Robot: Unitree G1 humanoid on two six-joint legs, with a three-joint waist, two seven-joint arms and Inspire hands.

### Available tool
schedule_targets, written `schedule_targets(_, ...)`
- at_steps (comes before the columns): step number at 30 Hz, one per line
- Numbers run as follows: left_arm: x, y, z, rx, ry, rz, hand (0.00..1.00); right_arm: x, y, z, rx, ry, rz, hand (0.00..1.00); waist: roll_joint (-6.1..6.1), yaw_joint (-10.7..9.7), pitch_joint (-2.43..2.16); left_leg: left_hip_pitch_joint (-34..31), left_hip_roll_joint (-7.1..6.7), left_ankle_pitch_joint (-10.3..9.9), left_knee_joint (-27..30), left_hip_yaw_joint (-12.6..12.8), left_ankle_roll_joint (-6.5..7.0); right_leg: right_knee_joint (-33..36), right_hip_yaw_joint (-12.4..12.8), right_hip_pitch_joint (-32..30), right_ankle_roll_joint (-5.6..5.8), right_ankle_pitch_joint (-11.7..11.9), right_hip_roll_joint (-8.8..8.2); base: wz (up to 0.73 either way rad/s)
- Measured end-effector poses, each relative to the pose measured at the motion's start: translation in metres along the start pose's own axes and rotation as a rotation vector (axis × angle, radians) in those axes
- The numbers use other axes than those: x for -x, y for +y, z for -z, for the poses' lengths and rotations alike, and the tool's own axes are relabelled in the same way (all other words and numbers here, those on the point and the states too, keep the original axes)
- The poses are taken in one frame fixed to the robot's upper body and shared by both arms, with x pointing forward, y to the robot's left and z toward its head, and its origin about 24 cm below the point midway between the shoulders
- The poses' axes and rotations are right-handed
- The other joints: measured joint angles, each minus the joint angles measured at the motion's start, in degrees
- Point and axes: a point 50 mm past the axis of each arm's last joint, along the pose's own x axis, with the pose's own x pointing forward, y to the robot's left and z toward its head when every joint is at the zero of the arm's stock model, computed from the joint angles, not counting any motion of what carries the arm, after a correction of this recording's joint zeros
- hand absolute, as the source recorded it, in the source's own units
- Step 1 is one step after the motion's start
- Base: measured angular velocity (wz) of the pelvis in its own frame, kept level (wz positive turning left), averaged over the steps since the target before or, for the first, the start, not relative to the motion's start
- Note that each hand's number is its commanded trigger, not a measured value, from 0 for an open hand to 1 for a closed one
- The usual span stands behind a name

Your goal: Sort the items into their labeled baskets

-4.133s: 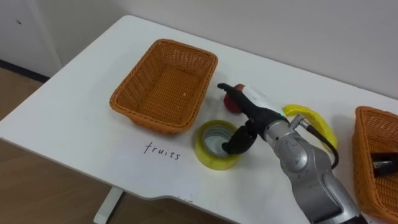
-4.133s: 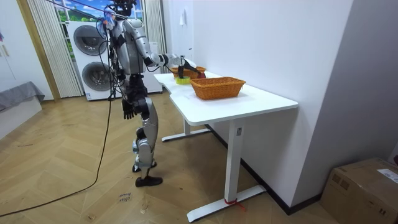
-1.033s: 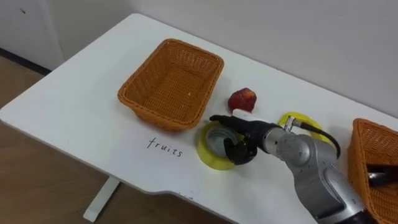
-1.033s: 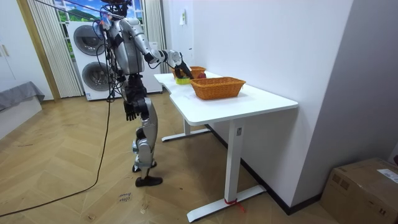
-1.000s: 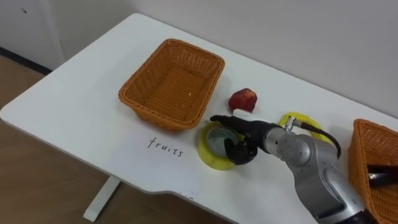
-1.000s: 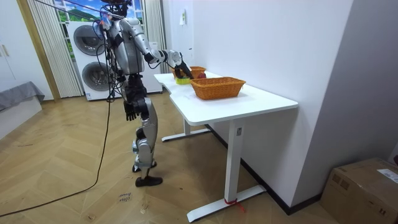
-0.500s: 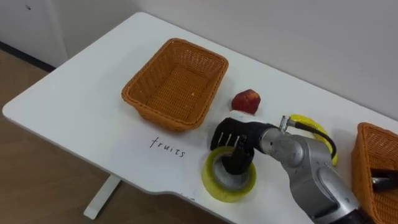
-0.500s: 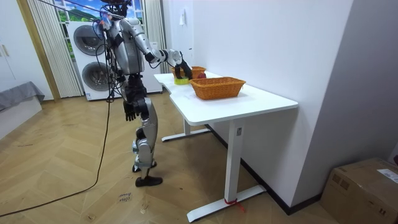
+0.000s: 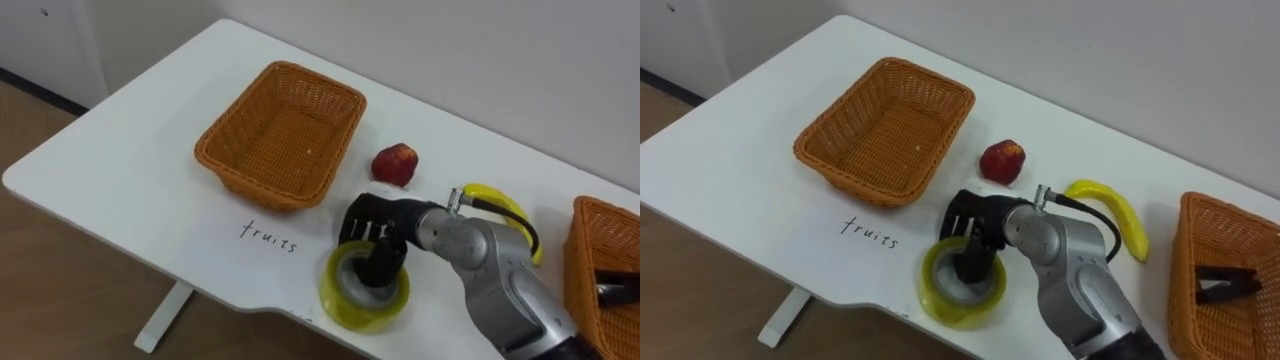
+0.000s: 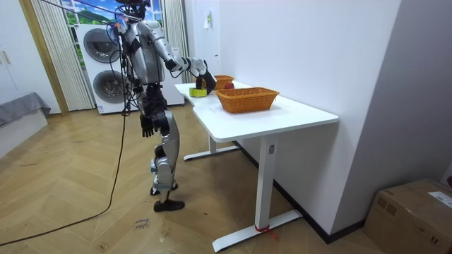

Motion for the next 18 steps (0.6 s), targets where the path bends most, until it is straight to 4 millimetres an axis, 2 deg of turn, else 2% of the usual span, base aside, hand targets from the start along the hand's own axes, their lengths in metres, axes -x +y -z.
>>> schedule_targets(10,0.000,0.000,0.001,0.031,0.006,-0.006,0.00,0.000,0.000,0.001,-0.026,-0.024,-0.014,1.00,0.15,-0.43,0.00,0.07,0.00,0.01,-0.07,0.11,0.02,0.03,0.65,0.03,0.00,0.00,0.04,0.00)
schedule_targets(13,-0.001,-0.001,0.003,0.053,0.013,-0.008,0.00,0.004,-0.002,0.008,-0.048,-0.054,-0.034,1.00,0.44,-0.81,0.18,0.10,-0.01,0.00,-0.06,0.56,0.05,-0.03,1.46,-0.05,0.00,0.00,0.08,-0.03)
schedule_targets(16,0.000,0.000,0.008,0.073,0.025,-0.002,0.00,0.011,-0.003,0.015,-0.084,-0.065,-0.025,1.00,1.19,-2.63,0.48,-0.06,-0.01,-0.04,0.03,0.83,0.16,0.00,1.53,-0.23,0.05,0.03,-0.02,-0.03)
schedule_targets(18,0.000,-0.001,0.009,0.086,0.024,0.001,0.00,0.018,-0.005,0.021,-0.103,-0.062,0.005,1.00,1.62,-4.18,0.34,-0.74,-0.04,0.05,0.09,0.92,0.25,0.25,1.63,-1.01,0.07,0.05,-0.13,-0.03)
